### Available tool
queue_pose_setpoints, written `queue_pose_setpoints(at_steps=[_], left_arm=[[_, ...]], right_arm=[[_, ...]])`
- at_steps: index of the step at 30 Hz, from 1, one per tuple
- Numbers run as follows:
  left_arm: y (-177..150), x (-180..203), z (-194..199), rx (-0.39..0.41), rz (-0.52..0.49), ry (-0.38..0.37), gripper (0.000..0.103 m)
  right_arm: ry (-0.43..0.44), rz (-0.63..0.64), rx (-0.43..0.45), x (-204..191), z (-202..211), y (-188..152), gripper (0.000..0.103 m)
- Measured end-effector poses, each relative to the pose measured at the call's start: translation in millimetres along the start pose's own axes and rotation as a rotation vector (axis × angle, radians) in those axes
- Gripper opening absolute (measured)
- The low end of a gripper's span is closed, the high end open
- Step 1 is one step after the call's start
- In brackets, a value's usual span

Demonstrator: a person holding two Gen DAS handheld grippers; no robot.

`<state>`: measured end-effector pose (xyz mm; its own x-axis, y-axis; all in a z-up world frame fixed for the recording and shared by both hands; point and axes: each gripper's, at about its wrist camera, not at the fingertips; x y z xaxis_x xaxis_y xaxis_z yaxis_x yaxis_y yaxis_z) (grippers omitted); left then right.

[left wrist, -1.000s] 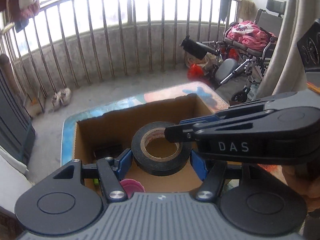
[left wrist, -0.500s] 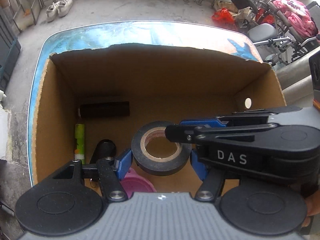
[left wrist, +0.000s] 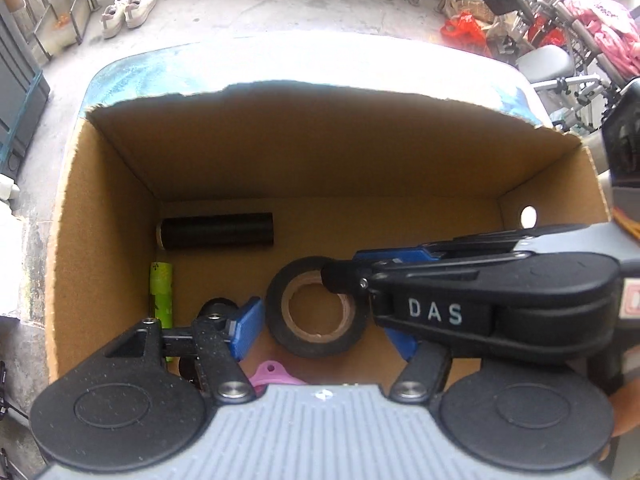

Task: Organize rigid objects
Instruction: 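Open the right tool to drop the tape roll into the box, then withdraw the open right tool from the box back over the table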

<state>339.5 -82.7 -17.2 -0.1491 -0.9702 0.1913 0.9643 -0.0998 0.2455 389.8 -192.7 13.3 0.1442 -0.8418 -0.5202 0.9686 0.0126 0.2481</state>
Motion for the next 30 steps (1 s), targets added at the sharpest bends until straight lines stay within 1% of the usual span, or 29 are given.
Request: queue_pose_setpoints(at_steps=[3, 5, 6, 8, 10, 14, 18, 20, 21, 23, 24, 27, 29, 30], left_arm=[[-7, -2, 13, 0.033, 0.003, -0.003, 0.069], [-12, -3, 26, 0.061, 0.004, -0.019, 0.070], [-16, -3, 33, 0.078, 0.003, -0.026, 0.072], [-23, -5, 48, 0.120, -0.004, -0.039, 0.077], [-28, -1, 68, 0.167, -0.014, -0.050, 0.080], [-48, 2, 110, 0.237, -0.045, -0.080, 0.086], [-78, 3, 160, 0.334, -0.064, -0.149, 0.089], [-99, 4, 181, 0.367, -0.078, -0.190, 0.090], [-109, 4, 189, 0.381, -0.082, -0.201, 0.094], [-132, 5, 200, 0.404, -0.104, -0.233, 0.100], [-144, 5, 203, 0.414, -0.114, -0.242, 0.100], [-179, 11, 203, 0.431, -0.135, -0.246, 0.100], [-201, 13, 198, 0.430, -0.124, -0.258, 0.100], [-212, 12, 194, 0.422, -0.110, -0.272, 0.102]], right_arm=[[0.005, -0.014, 0.025, -1, 9, -2, 0.022], [0.022, -0.016, 0.055, -3, 20, -4, 0.023], [0.035, -0.014, 0.077, -5, 29, -6, 0.023], [0.062, -0.012, 0.133, -9, 51, -10, 0.023], [0.088, -0.001, 0.191, -15, 76, -17, 0.024], [0.143, 0.032, 0.313, -30, 134, -45, 0.025], [0.212, 0.054, 0.448, -39, 193, -94, 0.028], [0.234, 0.058, 0.503, -41, 216, -125, 0.033], [0.242, 0.057, 0.528, -41, 226, -143, 0.034], [0.261, 0.051, 0.570, -43, 239, -178, 0.045], [0.267, 0.043, 0.591, -41, 246, -196, 0.047], [0.245, 0.028, 0.640, -35, 253, -253, 0.053], [0.206, 0.016, 0.660, -31, 252, -291, 0.064], [0.174, 0.019, 0.668, -32, 246, -307, 0.067]])
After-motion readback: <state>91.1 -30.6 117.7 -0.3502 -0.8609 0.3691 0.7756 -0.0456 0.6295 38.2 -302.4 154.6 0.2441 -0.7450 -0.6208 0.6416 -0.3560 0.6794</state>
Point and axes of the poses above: each gripper's, at about its wrist camera, not at the fingertips, and z roughly against the way its jaws point, x to its right, y to its top, and after that the axes turned 5 degrees about z, right-handed
